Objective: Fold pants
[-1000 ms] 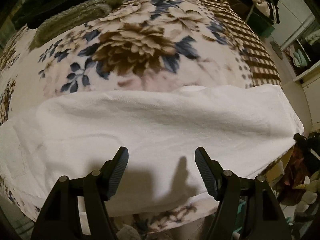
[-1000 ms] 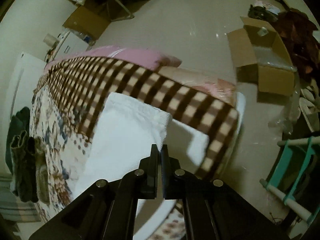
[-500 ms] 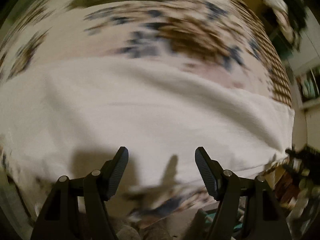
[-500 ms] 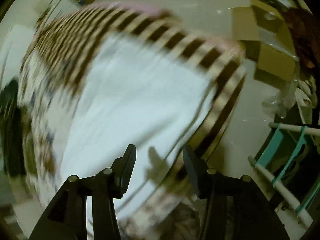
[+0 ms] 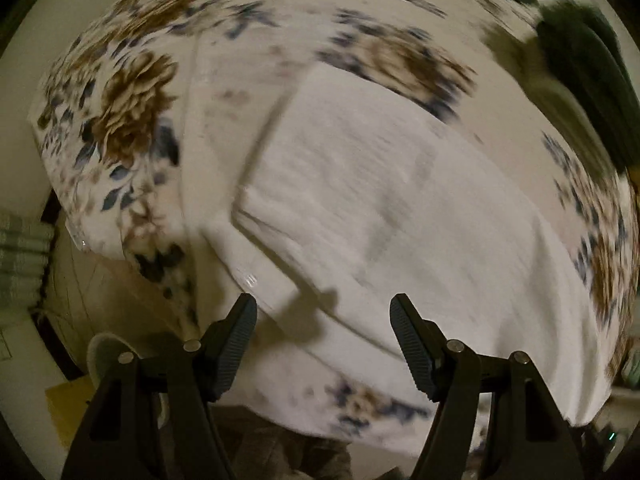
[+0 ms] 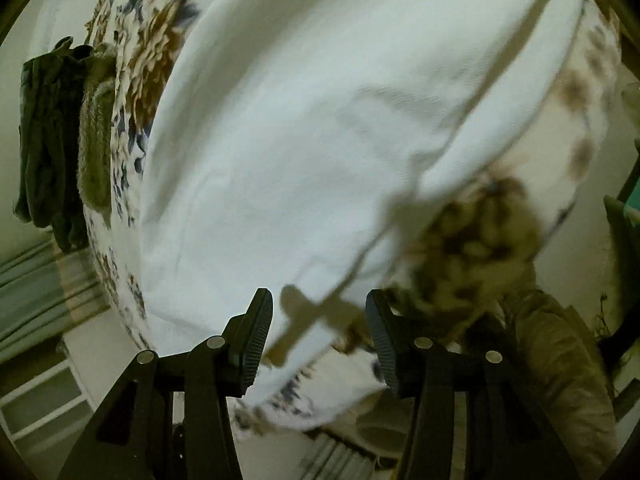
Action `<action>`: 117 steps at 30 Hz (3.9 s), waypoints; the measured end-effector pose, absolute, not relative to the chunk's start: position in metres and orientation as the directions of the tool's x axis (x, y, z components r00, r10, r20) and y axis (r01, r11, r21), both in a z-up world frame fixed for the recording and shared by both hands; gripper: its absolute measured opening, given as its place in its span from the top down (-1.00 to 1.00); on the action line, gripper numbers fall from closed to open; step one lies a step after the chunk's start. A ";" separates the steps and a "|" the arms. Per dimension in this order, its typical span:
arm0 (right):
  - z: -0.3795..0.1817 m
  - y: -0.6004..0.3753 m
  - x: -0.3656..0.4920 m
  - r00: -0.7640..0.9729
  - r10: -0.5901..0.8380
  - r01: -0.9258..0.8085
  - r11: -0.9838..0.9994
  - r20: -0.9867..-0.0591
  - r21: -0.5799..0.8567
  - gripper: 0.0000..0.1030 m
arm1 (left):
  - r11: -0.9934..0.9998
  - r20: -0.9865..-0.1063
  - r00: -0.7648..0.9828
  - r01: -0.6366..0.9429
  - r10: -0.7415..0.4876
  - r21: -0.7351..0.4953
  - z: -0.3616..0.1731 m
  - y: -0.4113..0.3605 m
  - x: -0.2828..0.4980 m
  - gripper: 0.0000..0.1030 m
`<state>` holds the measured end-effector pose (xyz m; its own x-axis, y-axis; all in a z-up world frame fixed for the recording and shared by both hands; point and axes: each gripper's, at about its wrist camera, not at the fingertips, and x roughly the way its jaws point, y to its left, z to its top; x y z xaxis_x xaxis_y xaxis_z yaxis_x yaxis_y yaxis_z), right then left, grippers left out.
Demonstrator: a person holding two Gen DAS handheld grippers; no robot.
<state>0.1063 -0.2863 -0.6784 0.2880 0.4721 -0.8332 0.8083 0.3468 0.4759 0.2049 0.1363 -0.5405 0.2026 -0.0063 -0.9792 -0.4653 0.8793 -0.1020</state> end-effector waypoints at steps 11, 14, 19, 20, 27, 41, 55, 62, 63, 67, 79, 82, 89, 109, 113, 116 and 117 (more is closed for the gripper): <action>-0.652 -0.266 0.134 0.311 0.298 0.789 0.449 -0.903 0.420 0.85 | 0.799 -0.949 0.291 -0.540 -0.119 -0.266 -0.571 0.189 0.220 0.79; -0.639 -0.265 0.136 0.298 0.271 0.783 0.479 -0.915 0.397 0.90 | 0.822 -0.933 0.341 -0.495 -0.116 -0.283 -0.549 0.190 0.207 0.80; -0.618 -0.266 0.122 0.279 0.246 0.773 0.517 -0.928 0.369 0.93 | 0.800 -0.931 0.334 -0.511 -0.151 -0.313 -0.531 0.208 0.193 0.81; -0.617 -0.267 0.118 0.273 0.246 0.774 0.517 -0.930 0.364 0.93 | 0.802 -0.933 0.324 -0.508 -0.160 -0.314 -0.532 0.211 0.191 0.81; -0.646 -0.263 0.109 0.175 0.251 0.787 0.545 -0.952 0.288 0.93 | 0.831 -0.967 0.195 -0.500 -0.165 -0.243 -0.576 0.211 0.191 0.67; -0.584 -0.204 0.242 0.075 0.355 0.441 0.826 -0.932 0.350 0.08 | 0.880 -0.955 0.223 -0.391 -0.193 -0.269 -0.515 0.148 0.235 -0.14; -0.627 -0.144 0.325 -0.186 0.359 0.165 0.929 -0.915 0.331 0.07 | 0.920 -0.945 0.169 -0.236 -0.280 -0.314 -0.532 0.045 0.320 -0.14; -0.627 -0.145 0.273 -0.232 0.389 0.176 0.918 -0.891 0.355 0.07 | 0.948 -0.970 0.081 -0.208 -0.228 -0.240 -0.567 0.049 0.292 -0.15; -0.628 -0.147 0.270 -0.246 0.397 0.184 0.915 -0.884 0.360 0.07 | 0.950 -0.972 0.074 -0.206 -0.225 -0.236 -0.571 0.052 0.286 -0.19; -0.625 -0.153 0.266 -0.253 0.438 0.222 0.894 -0.863 0.389 0.07 | 0.943 -0.970 0.047 -0.226 -0.240 -0.245 -0.579 0.066 0.270 -0.27; -0.689 -0.144 0.336 -0.326 0.566 0.341 0.817 -0.757 0.464 -0.01 | 0.943 -0.969 0.084 -0.223 -0.233 -0.246 -0.565 0.063 0.272 -0.28; -0.698 -0.129 0.340 -0.376 0.531 0.290 0.846 -0.759 0.448 0.32 | 0.944 -0.968 0.099 -0.216 -0.231 -0.248 -0.556 0.063 0.270 -0.28; -0.616 -0.148 0.359 -0.089 0.490 0.223 0.858 -0.867 0.462 0.80 | 0.937 -0.965 0.187 -0.264 -0.185 -0.230 -0.536 0.094 0.250 -0.27; -0.572 -0.276 0.302 0.217 0.387 0.447 0.777 -0.896 0.443 -0.70 | 0.986 -0.992 0.103 -0.149 -0.066 -0.081 -0.549 0.060 0.266 -0.60; -0.559 -0.363 0.220 0.296 0.322 0.630 0.642 -0.899 0.437 -0.78 | 0.992 -0.987 0.104 0.012 -0.125 -0.124 -0.534 -0.007 0.264 -0.60; -0.565 -0.429 0.159 0.333 0.255 0.755 0.505 -0.908 0.419 -0.78 | 0.985 -0.980 0.126 0.106 -0.153 -0.140 -0.525 -0.057 0.258 -0.60; -0.567 -0.448 0.141 0.340 0.231 0.785 0.465 -0.912 0.410 -0.78 | 0.980 -0.978 0.132 0.136 -0.163 -0.145 -0.524 -0.077 0.257 -0.60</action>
